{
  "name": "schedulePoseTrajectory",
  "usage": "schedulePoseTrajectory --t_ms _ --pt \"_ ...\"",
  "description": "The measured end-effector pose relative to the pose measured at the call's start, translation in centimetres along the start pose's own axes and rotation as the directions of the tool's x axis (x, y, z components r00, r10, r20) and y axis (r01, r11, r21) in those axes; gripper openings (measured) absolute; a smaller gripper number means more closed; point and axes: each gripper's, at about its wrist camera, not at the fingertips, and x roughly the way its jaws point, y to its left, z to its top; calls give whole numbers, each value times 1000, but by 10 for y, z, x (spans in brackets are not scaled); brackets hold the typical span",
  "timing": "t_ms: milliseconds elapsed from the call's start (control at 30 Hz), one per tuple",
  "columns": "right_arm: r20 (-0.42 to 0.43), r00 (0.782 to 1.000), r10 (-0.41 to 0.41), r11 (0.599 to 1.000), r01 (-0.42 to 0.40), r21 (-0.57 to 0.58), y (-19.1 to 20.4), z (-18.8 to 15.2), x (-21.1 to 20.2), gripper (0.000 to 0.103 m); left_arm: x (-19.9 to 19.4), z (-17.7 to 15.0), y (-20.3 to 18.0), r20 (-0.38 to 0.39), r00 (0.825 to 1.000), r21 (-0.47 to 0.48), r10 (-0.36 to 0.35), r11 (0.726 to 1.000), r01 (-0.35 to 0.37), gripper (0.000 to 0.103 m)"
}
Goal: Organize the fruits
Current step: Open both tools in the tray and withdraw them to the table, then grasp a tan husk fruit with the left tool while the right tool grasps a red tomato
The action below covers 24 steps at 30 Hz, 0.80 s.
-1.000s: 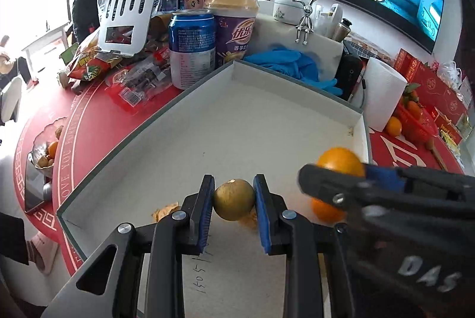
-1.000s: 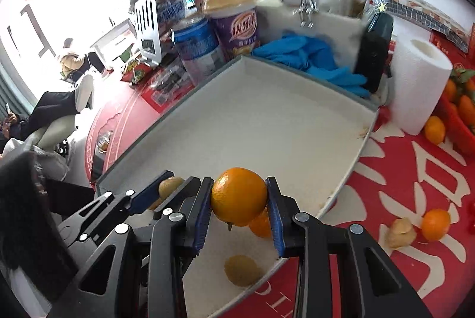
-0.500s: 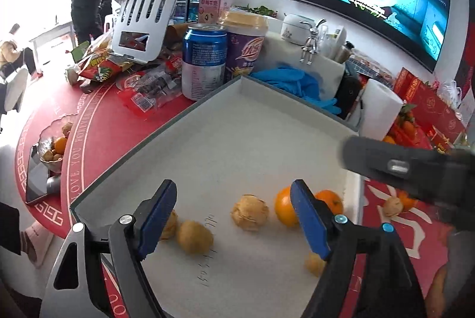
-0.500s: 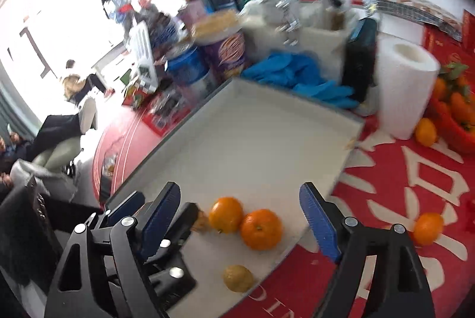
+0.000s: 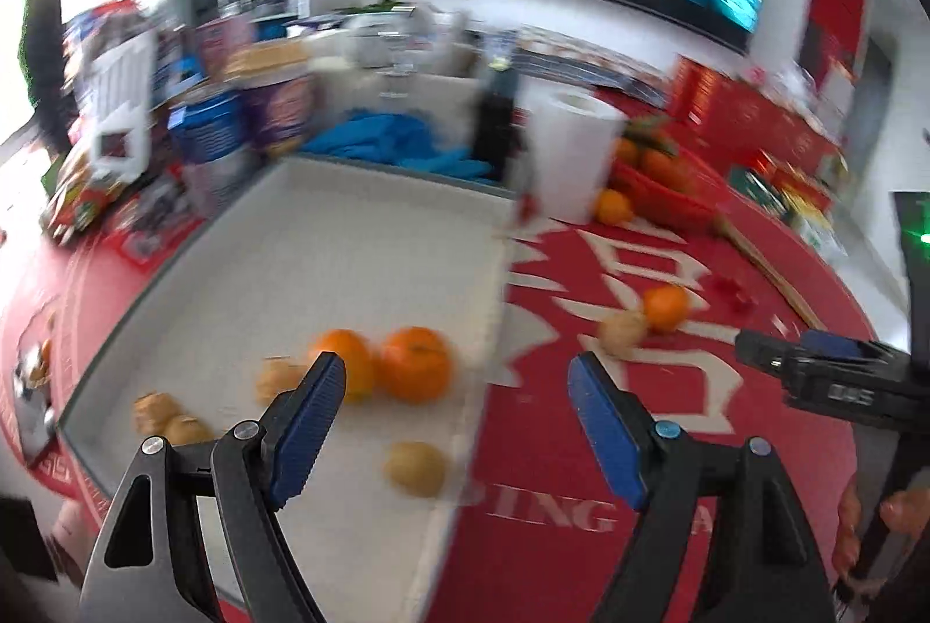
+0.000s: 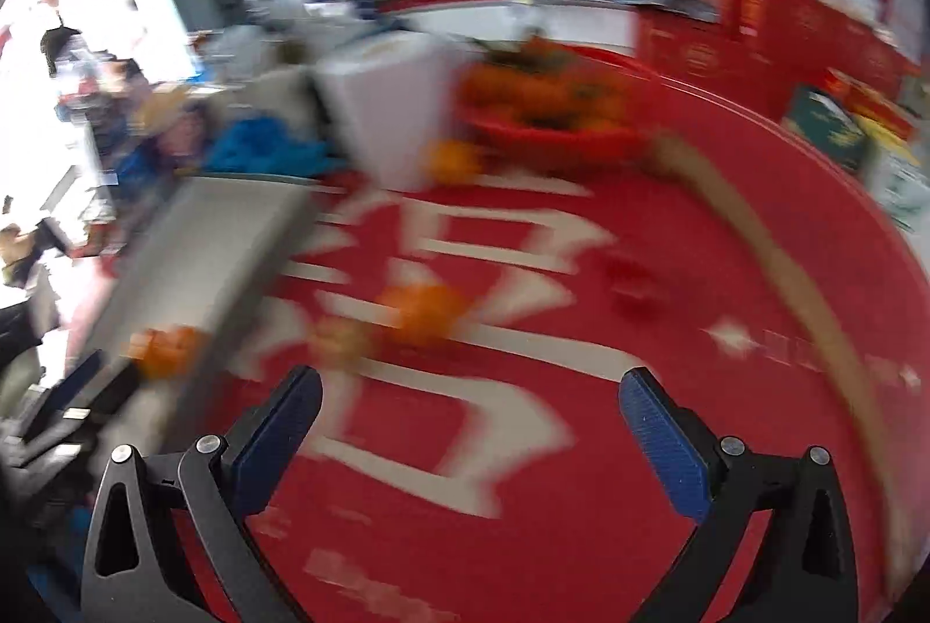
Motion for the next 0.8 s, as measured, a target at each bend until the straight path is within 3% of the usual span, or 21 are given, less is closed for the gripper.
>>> schedulePoseTrajectory --t_ms 100,200,267,467,667,800 --pt "-29 993 -112 994 113 11 -34 -12 6 103 8 -4 -33 -35 999 76 -27 997 30 82" --pt "-54 985 -165 986 166 15 -55 -24 12 103 25 -7 -60 -72 997 126 -21 992 30 82" --pt "-74 984 -161 986 164 23 -65 -30 17 103 37 -6 -70 -92 996 133 -17 991 29 82" --pt "-18 987 -158 987 158 -1 -72 -38 17 103 65 3 -84 -98 994 168 42 986 -25 82" --pt "-16 987 -157 988 157 -4 -68 -37 15 103 89 9 -89 -132 990 175 44 984 -21 81" --pt "-16 988 -153 988 153 -11 -67 -32 18 103 94 12 -90 -146 989 146 11 989 11 69"
